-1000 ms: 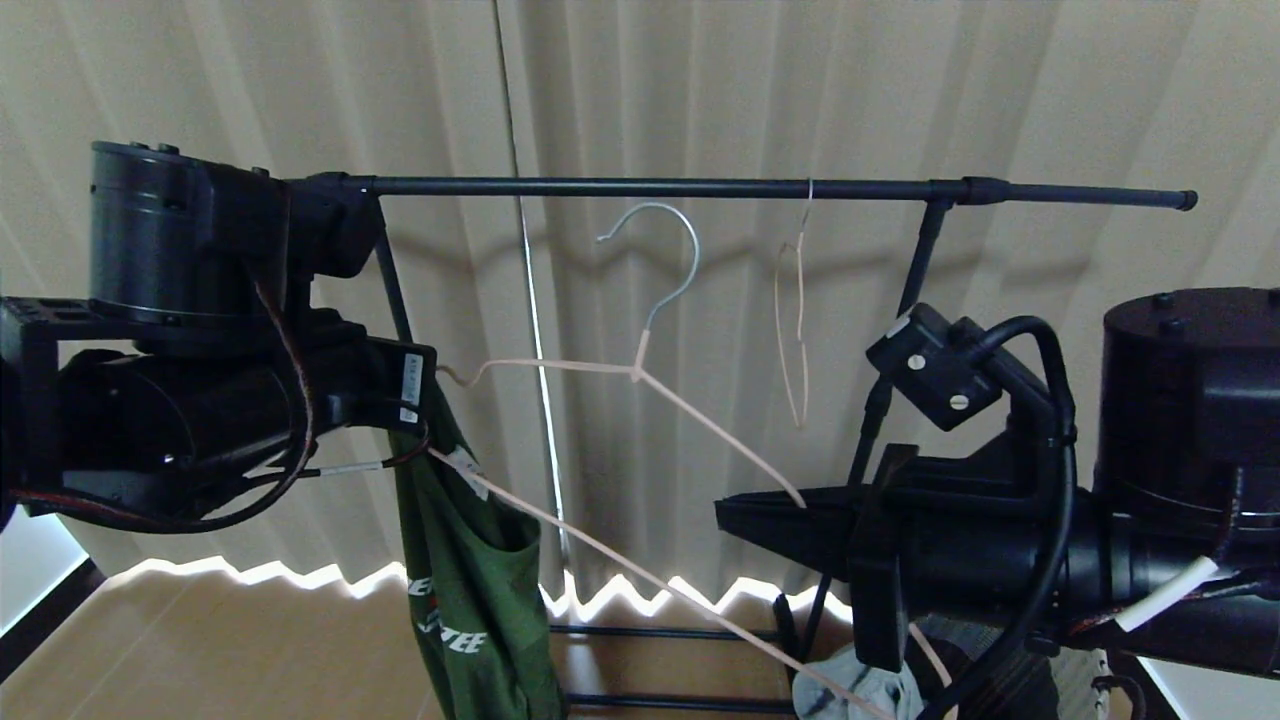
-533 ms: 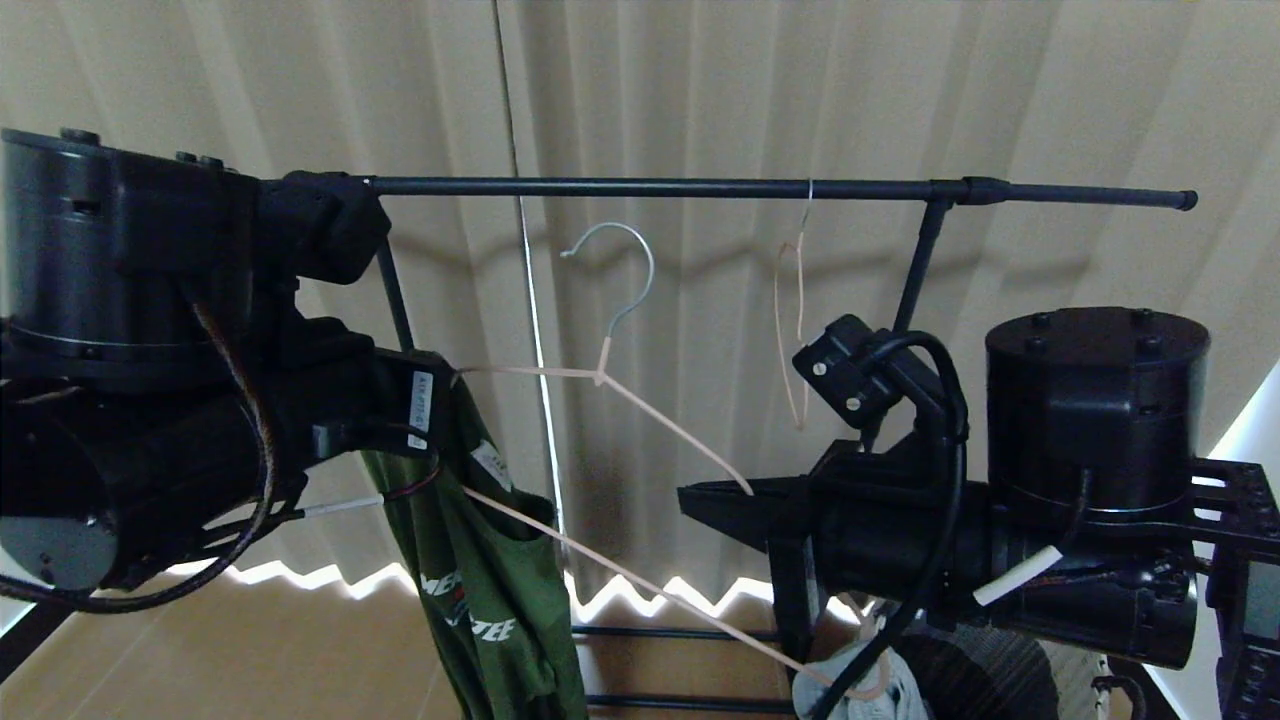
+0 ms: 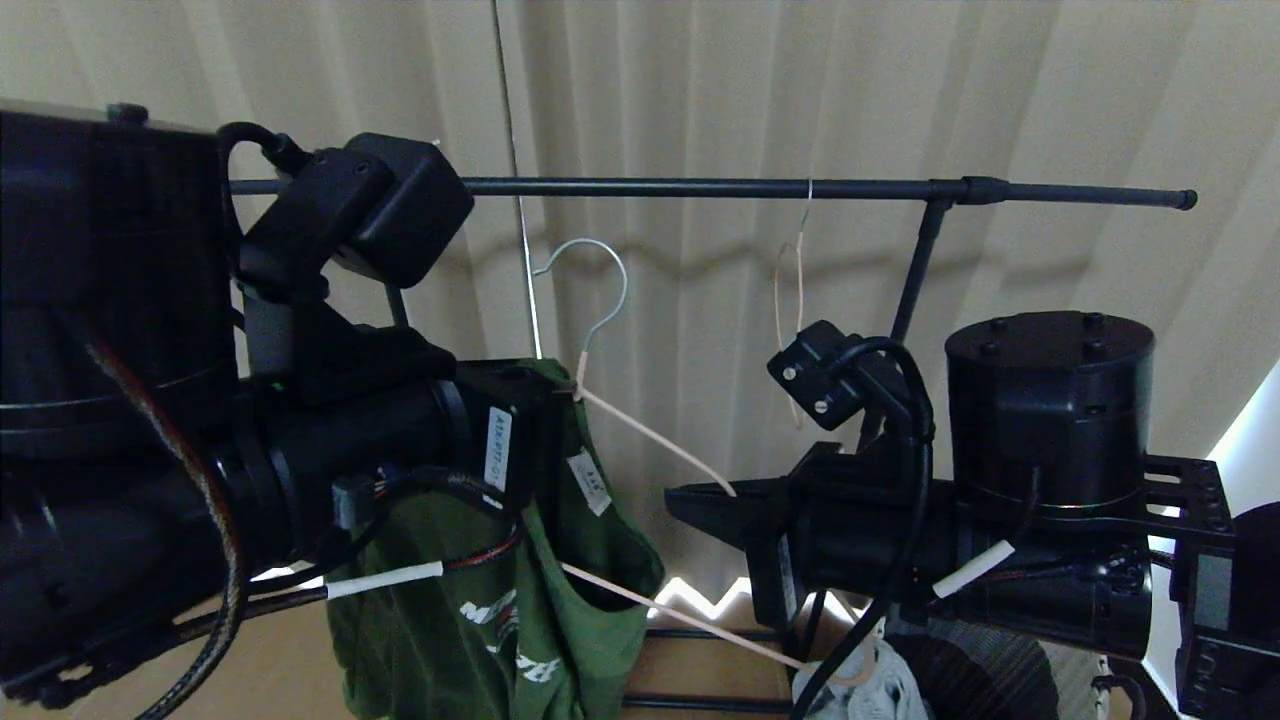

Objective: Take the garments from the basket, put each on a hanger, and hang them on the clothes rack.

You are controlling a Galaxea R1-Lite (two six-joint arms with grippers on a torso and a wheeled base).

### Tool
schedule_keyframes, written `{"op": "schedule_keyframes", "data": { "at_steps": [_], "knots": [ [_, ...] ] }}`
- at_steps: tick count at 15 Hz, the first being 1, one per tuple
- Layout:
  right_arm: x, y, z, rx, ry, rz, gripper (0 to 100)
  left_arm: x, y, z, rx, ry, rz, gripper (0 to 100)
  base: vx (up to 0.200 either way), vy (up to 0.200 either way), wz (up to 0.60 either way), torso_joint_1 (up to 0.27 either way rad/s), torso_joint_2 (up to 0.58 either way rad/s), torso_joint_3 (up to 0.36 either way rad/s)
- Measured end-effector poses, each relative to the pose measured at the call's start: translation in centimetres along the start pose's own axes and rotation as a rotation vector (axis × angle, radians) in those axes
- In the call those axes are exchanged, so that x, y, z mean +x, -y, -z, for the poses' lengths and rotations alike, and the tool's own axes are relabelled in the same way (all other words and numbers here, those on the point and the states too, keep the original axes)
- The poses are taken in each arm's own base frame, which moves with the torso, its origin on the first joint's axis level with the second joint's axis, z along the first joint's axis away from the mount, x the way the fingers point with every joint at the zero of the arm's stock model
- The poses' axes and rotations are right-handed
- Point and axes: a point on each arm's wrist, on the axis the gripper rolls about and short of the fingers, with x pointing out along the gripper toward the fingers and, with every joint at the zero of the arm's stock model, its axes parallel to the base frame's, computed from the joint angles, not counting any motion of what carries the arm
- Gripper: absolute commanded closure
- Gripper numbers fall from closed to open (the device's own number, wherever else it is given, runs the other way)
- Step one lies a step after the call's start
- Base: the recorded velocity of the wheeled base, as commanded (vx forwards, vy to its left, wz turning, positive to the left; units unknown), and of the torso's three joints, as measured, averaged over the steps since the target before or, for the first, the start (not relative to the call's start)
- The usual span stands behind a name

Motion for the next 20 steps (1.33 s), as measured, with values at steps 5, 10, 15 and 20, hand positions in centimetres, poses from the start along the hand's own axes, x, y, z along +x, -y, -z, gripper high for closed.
{"op": "schedule_keyframes", "data": {
  "at_steps": [5,10,15,20],
  "knots": [
    [-0.9,0.2,-0.4,0.002,0.025,0.008,100,-1.2,-0.3,0.4,-0.003,0.019,0.077,0,0.000,0.000,0.00,0.000,0.00,0.000],
    [-2.3,1.6,-1.2,0.015,0.070,0.059,100,-2.2,-0.6,-0.1,0.060,0.120,0.107,0,0.000,0.000,0.00,0.000,0.00,0.000],
    [-4.4,3.0,-1.6,0.001,0.107,0.117,100,-2.6,-2.9,0.3,0.217,0.219,0.121,0,0.000,0.000,0.00,0.000,0.00,0.000],
    [-5.7,3.1,-0.5,-0.059,0.090,0.125,100,-1.9,-6.6,1.4,0.468,0.297,0.144,0,0.000,0.000,0.00,0.000,0.00,0.000]
  ]
}}
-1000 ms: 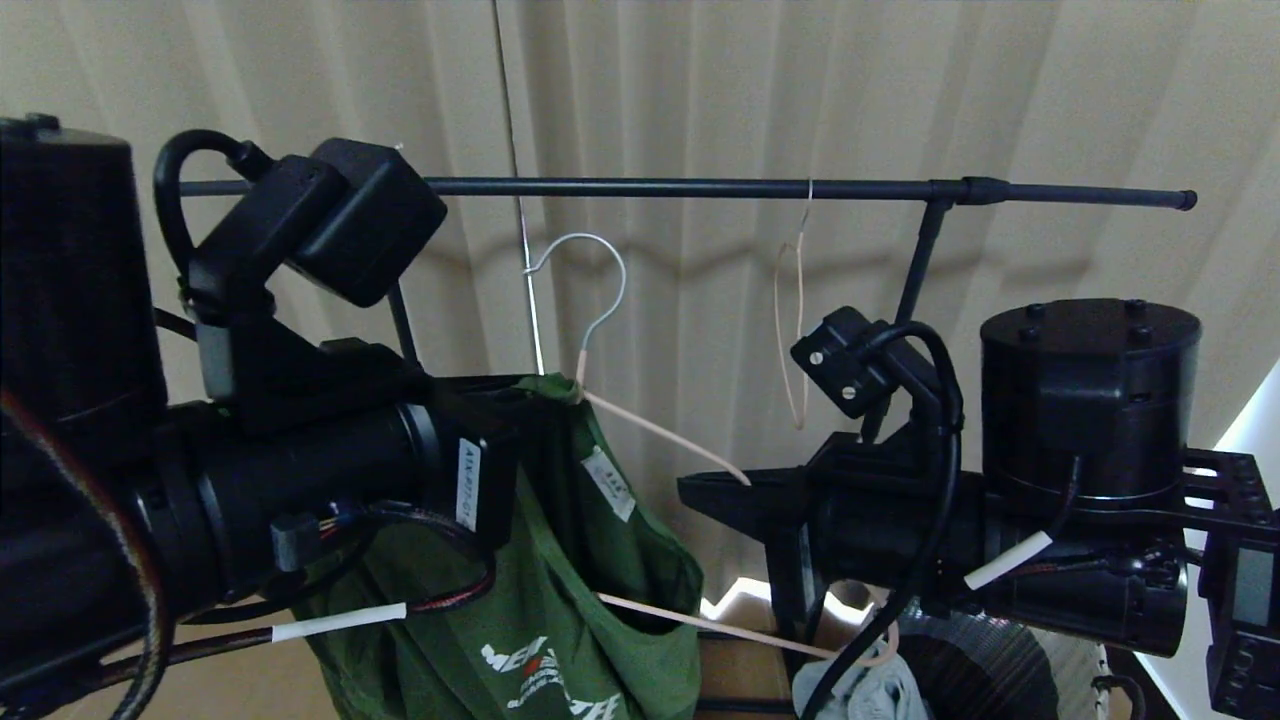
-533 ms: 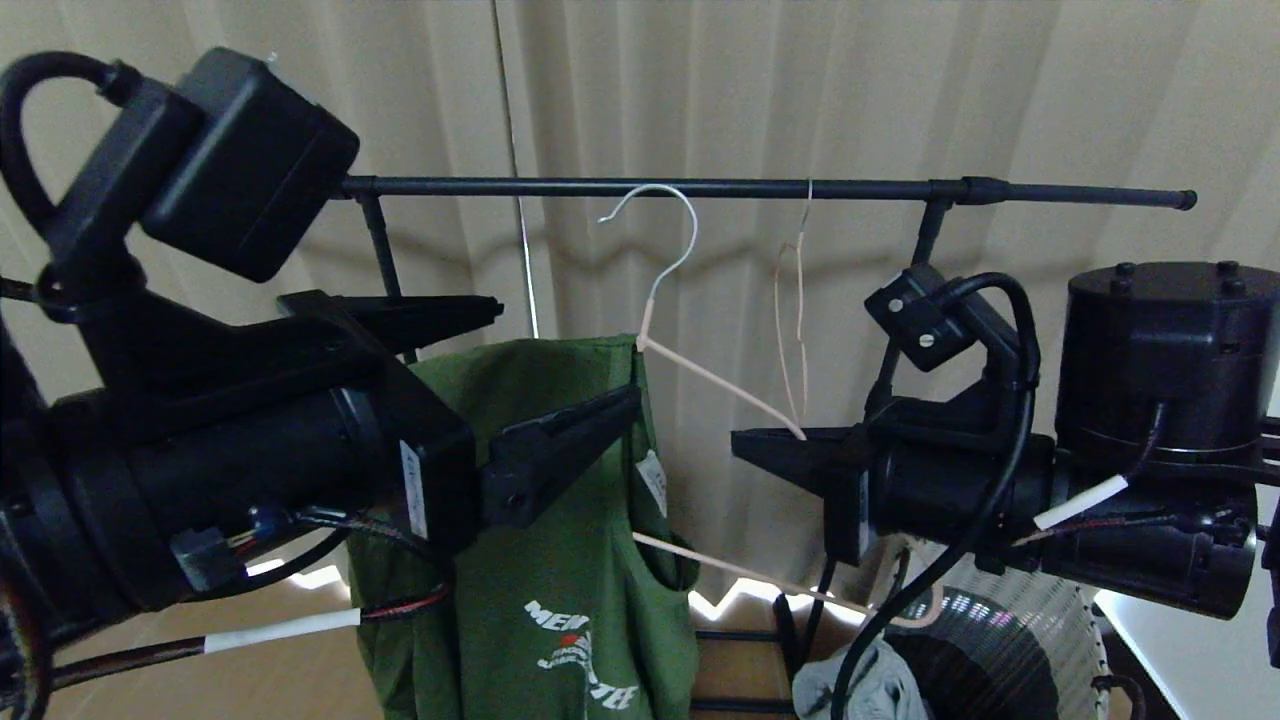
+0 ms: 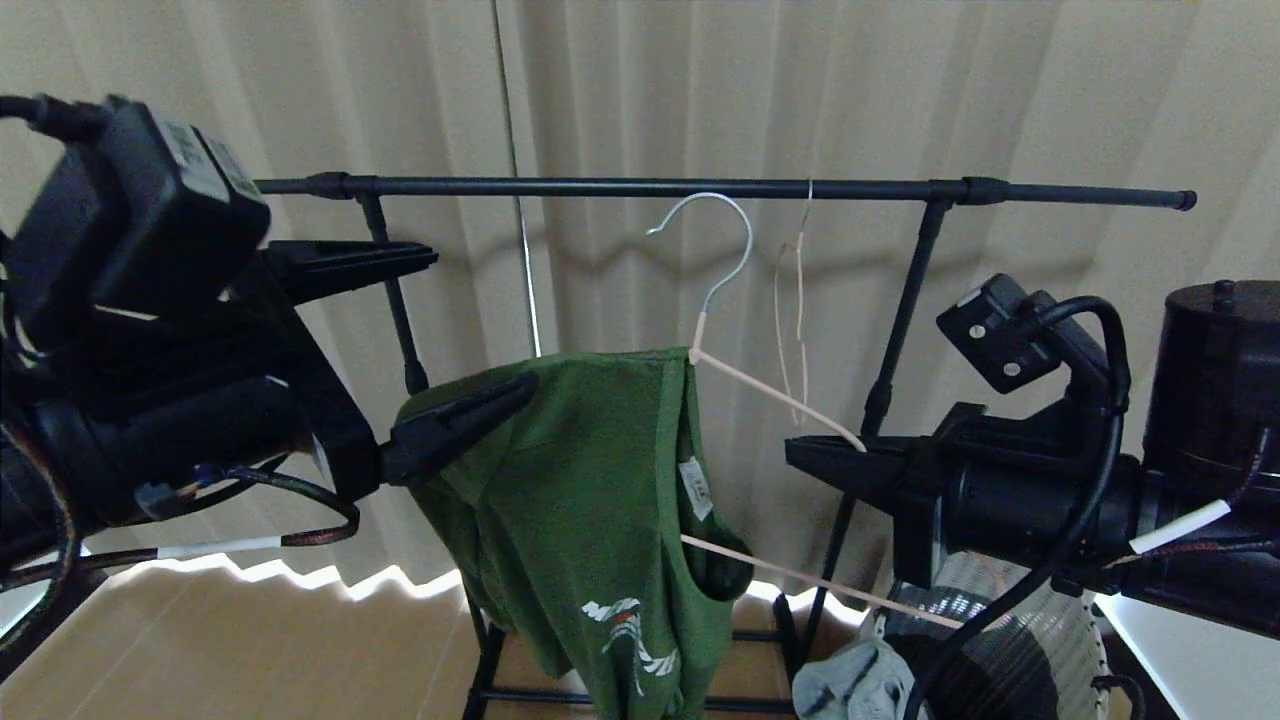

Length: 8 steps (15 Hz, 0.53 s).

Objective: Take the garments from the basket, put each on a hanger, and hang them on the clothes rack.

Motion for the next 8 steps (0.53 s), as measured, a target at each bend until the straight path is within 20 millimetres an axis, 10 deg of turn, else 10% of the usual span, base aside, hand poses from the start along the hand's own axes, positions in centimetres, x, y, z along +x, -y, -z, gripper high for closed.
{"op": "schedule_keyframes", "data": {
  "at_steps": [8],
  "knots": [
    [-0.4,-0.5,0.2,-0.034,0.000,-0.021,100,2.6,0.6,3.6,0.169,-0.122,0.072,0,0.000,0.000,0.00,0.000,0.00,0.000]
  ]
}}
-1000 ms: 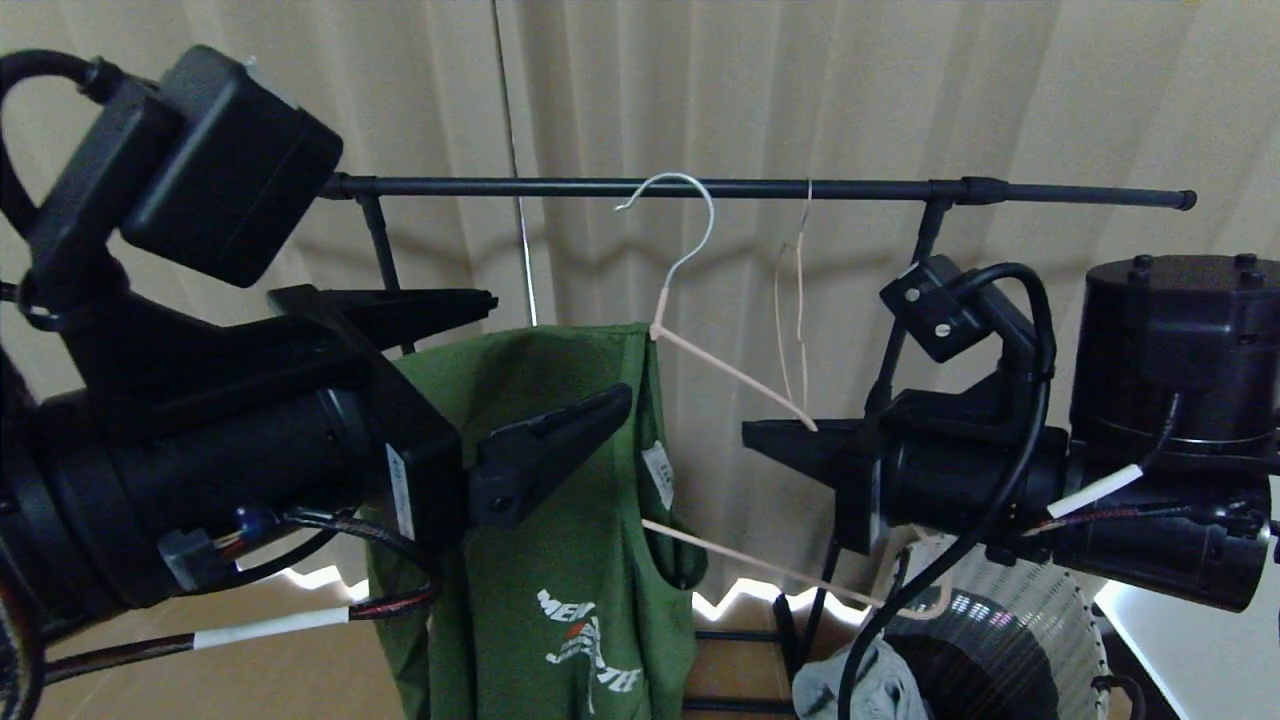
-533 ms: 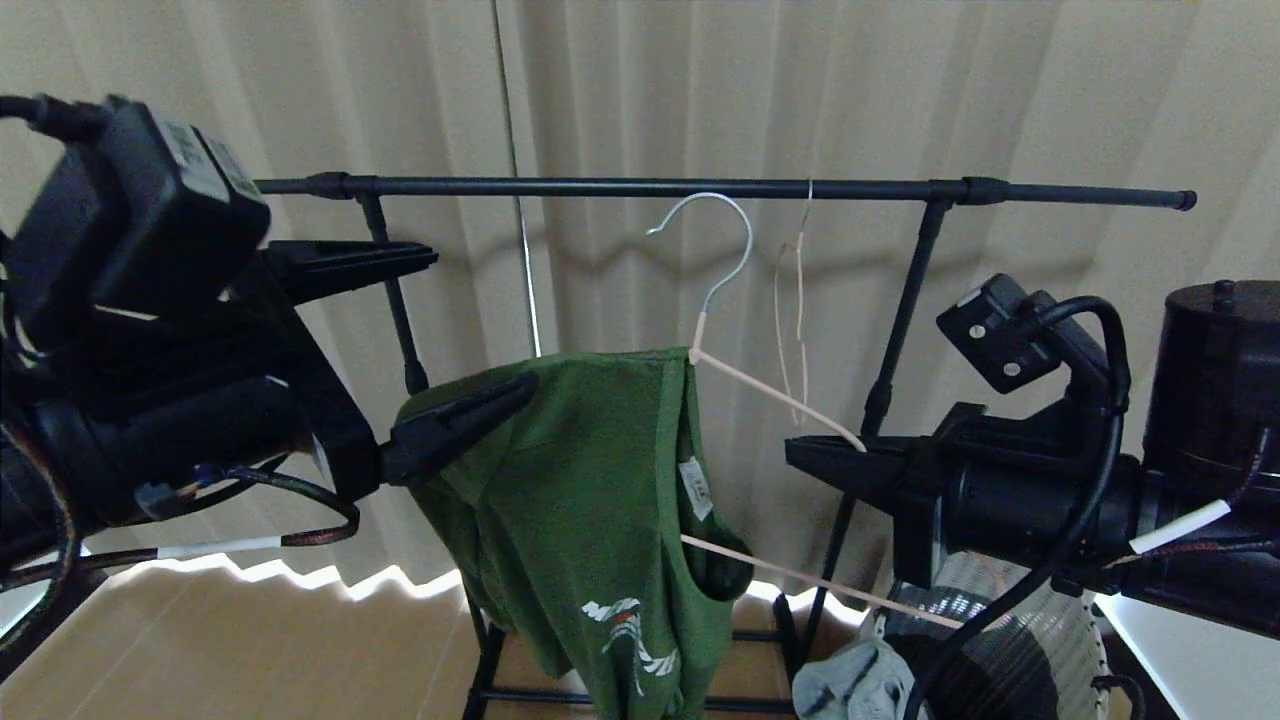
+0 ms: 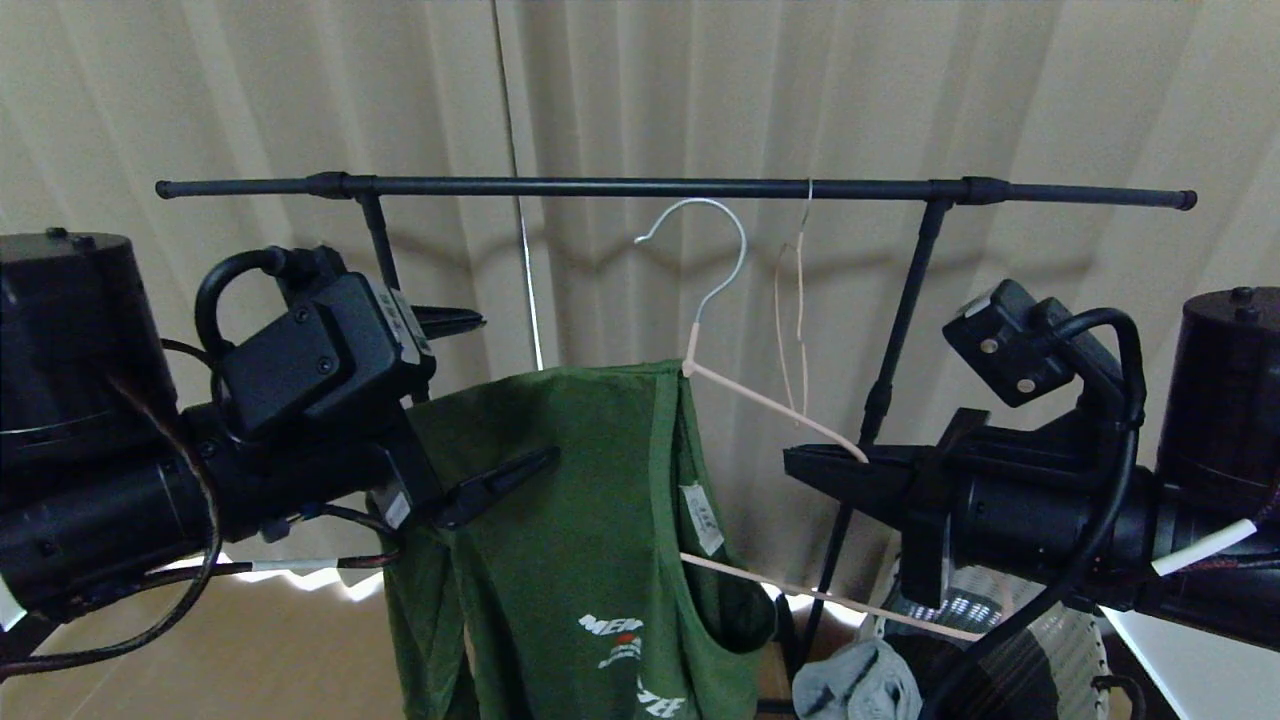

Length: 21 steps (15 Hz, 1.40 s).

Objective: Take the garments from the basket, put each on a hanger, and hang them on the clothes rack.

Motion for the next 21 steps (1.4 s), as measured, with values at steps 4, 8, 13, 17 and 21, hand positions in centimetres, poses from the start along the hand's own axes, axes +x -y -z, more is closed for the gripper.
{"op": "schedule_keyframes", "data": {
  "at_steps": [4,8,13,17,21],
  "knots": [
    [0.0,-0.5,0.1,-0.020,-0.002,-0.021,100,1.4,-0.4,0.4,-0.004,-0.021,0.002,0,0.000,0.000,0.00,0.000,0.00,0.000],
    [-0.1,-1.0,0.3,-0.037,0.027,-0.041,100,1.9,-0.5,0.6,-0.005,-0.026,0.007,0,0.000,0.000,0.00,0.000,0.00,0.000],
    [-0.2,-1.0,0.6,-0.043,0.026,-0.048,100,2.1,-0.6,0.4,0.002,-0.004,-0.009,100,0.000,0.000,0.00,0.000,0.00,0.000],
    [-0.2,-1.0,0.6,-0.044,0.023,-0.049,100,2.3,-0.6,0.6,0.001,-0.005,-0.007,100,0.000,0.000,0.00,0.000,0.00,0.000],
    [-0.2,-1.0,0.7,-0.049,0.019,-0.046,100,2.3,-0.5,0.7,0.000,-0.010,-0.007,100,0.000,0.000,0.00,0.000,0.00,0.000]
  ]
}}
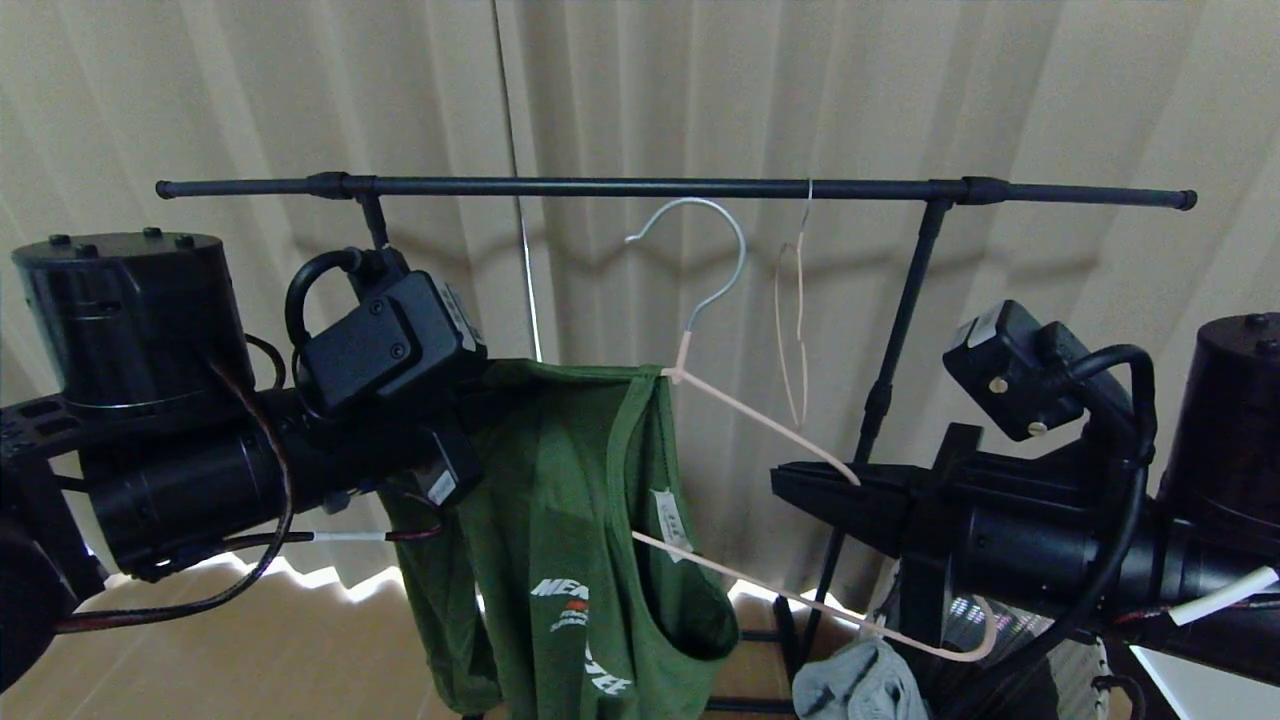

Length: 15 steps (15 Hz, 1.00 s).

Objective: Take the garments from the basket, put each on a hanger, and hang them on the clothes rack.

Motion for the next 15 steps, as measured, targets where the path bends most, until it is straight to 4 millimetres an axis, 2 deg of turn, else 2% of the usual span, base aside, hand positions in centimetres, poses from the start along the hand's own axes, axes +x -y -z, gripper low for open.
{"op": "schedule_keyframes", "data": {
  "at_steps": [1,3,6,10,12,15],
  "knots": [
    [0.0,0.0,0.0,-0.006,-0.002,0.002,0,0.0,0.0,0.0,0.001,0.002,-0.003,100,0.000,0.000,0.00,0.000,0.00,0.000],
    [0.0,0.1,0.2,-0.019,-0.009,0.007,0,0.0,-0.2,0.0,0.006,0.011,-0.031,100,0.000,0.000,0.00,0.000,0.00,0.000],
    [-0.3,0.4,0.1,-0.031,0.001,0.023,0,-0.2,-0.6,0.7,-0.007,-0.095,-0.162,100,0.000,0.000,0.00,0.000,0.00,0.000],
    [-0.8,0.7,1.0,-0.032,-0.023,0.039,0,-0.4,-1.1,1.1,-0.140,-0.187,-0.300,100,0.000,0.000,0.00,0.000,0.00,0.000],
    [-0.8,0.7,1.6,-0.029,-0.042,0.037,0,-0.3,-1.6,0.6,-0.211,-0.141,-0.343,100,0.000,0.000,0.00,0.000,0.00,0.000],
    [-0.7,0.7,2.2,-0.026,-0.065,0.037,0,-0.4,-2.4,-0.3,-0.224,-0.048,-0.408,100,0.000,0.000,0.00,0.000,0.00,0.000]
  ]
}}
